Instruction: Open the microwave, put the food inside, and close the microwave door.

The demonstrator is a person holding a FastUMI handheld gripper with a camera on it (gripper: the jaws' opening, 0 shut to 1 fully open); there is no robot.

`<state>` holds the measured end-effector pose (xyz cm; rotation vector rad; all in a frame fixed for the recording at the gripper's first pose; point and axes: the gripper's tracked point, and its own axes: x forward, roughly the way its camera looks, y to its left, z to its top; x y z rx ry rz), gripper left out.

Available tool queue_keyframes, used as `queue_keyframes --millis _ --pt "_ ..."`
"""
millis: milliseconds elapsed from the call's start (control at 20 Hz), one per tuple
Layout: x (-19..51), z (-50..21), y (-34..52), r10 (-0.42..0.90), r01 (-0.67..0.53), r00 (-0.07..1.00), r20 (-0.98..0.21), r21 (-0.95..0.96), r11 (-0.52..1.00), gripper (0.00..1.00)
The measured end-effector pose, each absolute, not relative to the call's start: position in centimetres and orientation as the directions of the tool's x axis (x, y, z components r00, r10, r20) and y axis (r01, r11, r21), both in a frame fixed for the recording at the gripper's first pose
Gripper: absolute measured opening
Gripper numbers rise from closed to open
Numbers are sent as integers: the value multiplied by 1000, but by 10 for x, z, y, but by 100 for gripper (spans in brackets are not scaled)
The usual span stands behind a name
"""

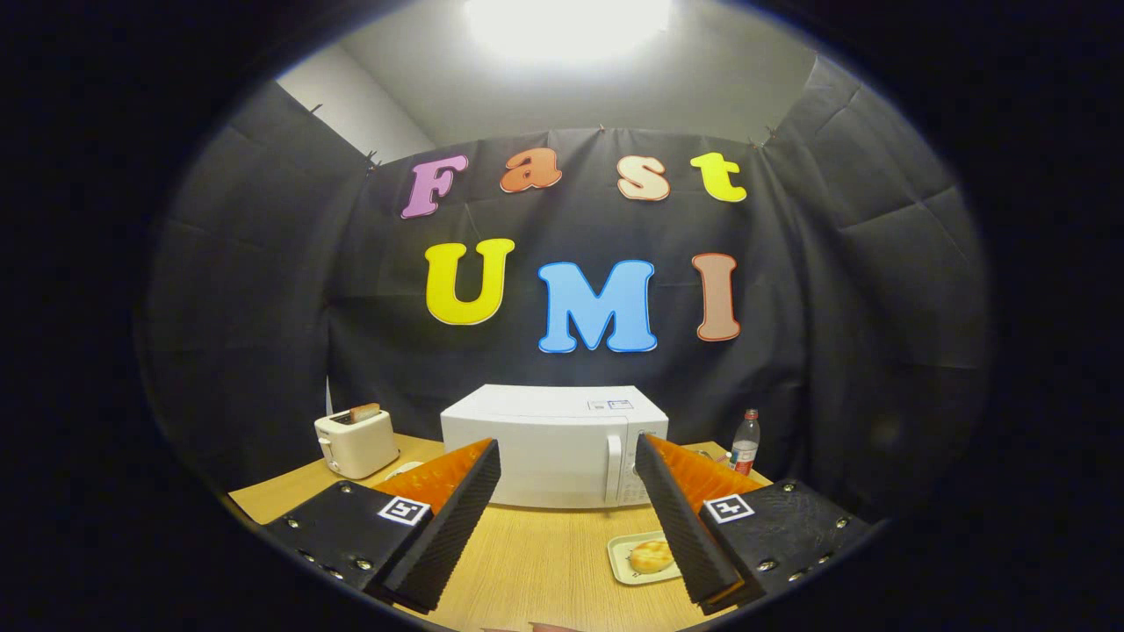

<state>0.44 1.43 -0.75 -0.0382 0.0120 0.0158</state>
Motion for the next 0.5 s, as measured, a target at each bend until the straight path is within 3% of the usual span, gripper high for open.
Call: queue_keyframes --millis 500 --pt "28 -23 17 33 -35 999 -22 -109 993 98"
